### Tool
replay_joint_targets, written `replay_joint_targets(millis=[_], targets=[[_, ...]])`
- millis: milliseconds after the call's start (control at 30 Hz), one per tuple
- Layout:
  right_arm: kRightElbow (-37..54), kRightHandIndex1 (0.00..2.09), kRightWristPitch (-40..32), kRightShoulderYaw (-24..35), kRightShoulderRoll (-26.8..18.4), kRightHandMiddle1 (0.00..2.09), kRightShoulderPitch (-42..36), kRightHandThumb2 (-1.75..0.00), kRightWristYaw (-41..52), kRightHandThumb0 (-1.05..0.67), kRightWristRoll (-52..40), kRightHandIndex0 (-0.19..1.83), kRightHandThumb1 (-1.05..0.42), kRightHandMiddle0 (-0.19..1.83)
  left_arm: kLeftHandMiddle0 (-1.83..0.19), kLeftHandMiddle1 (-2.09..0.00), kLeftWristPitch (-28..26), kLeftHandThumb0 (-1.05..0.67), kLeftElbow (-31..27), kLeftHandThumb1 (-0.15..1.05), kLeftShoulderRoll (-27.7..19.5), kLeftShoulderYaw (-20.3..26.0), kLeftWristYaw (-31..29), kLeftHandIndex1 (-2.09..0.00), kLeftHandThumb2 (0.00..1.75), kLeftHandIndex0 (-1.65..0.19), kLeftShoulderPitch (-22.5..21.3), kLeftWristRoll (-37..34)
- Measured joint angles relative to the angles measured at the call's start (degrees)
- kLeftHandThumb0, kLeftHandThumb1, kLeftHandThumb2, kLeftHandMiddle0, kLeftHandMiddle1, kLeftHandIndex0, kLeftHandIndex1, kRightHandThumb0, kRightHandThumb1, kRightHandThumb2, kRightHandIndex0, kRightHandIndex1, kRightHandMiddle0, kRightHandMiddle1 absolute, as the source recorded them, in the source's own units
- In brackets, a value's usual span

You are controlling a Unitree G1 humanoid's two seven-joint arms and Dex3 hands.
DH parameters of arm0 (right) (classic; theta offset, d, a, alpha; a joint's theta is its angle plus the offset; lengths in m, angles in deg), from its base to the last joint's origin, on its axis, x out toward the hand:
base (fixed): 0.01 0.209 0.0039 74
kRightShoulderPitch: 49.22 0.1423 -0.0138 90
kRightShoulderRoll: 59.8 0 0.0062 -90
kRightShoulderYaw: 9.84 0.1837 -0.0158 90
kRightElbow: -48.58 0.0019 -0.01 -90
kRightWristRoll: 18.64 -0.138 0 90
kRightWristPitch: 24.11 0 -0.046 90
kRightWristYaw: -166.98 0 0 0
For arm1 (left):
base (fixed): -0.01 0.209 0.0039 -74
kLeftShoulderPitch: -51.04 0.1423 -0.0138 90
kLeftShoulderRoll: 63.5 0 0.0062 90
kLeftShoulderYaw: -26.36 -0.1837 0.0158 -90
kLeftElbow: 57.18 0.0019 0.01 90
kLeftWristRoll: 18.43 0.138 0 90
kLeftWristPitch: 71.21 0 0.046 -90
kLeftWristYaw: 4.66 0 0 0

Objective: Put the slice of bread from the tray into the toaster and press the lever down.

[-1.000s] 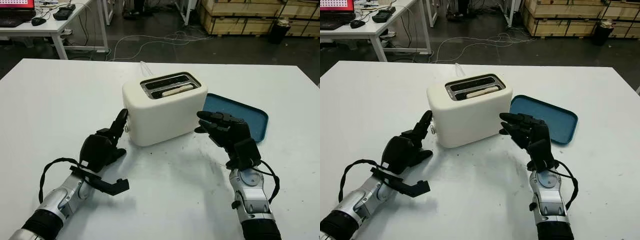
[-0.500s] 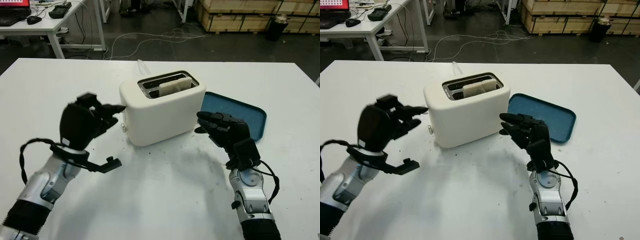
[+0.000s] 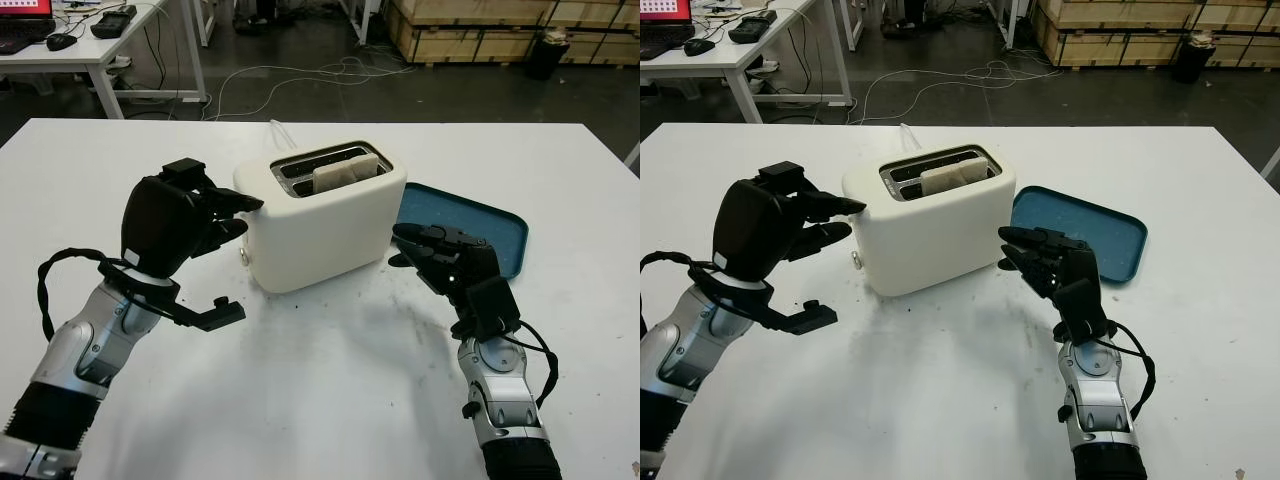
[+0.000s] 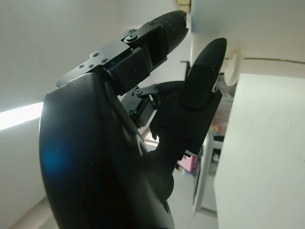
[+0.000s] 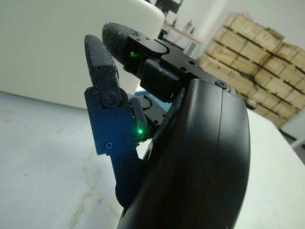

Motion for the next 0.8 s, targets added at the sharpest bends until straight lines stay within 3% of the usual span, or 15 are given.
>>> replay_joint_targets(millis=[233,433,500,800], targets=[[0.2,0.74,0.0,0.0,0.0,0.00,0.0,0.00,0.4,-0.48,0.0,1.05,-0.86,1.24,-0.95,-1.08,-3.2,-0.30,-3.7,0.66,-4.2,1.9,-13.6,-0.06,0.00,-1.27,-2.3,-0.7],[0.4,0.74,-0.1,-0.1,0.0,0.00,0.0,0.00,0.4,-0.48,0.0,1.05,-0.85,1.25,-0.89,-1.27,-6.9,-0.29,-8.9,0.66,-8.7,6.7,-23.9,-0.13,0.00,-1.30,-2.3,-3.6],[0.4,0.73,-0.1,-0.1,0.1,0.00,0.0,0.00,0.4,-0.48,0.0,1.05,-0.85,1.24,-0.89,-1.16,-8.5,-0.27,-11.2,0.67,-9.4,7.9,-26.7,-0.13,0.00,-1.28,-2.3,-3.8],[-0.1,0.72,-0.2,-0.1,0.1,0.00,0.0,0.00,0.5,-0.49,0.0,1.06,-0.85,1.24,-0.92,-1.04,-9.0,-0.33,-14.0,0.80,-10.6,9.4,-30.3,-0.09,0.03,-1.26,-1.1,-4.2]])
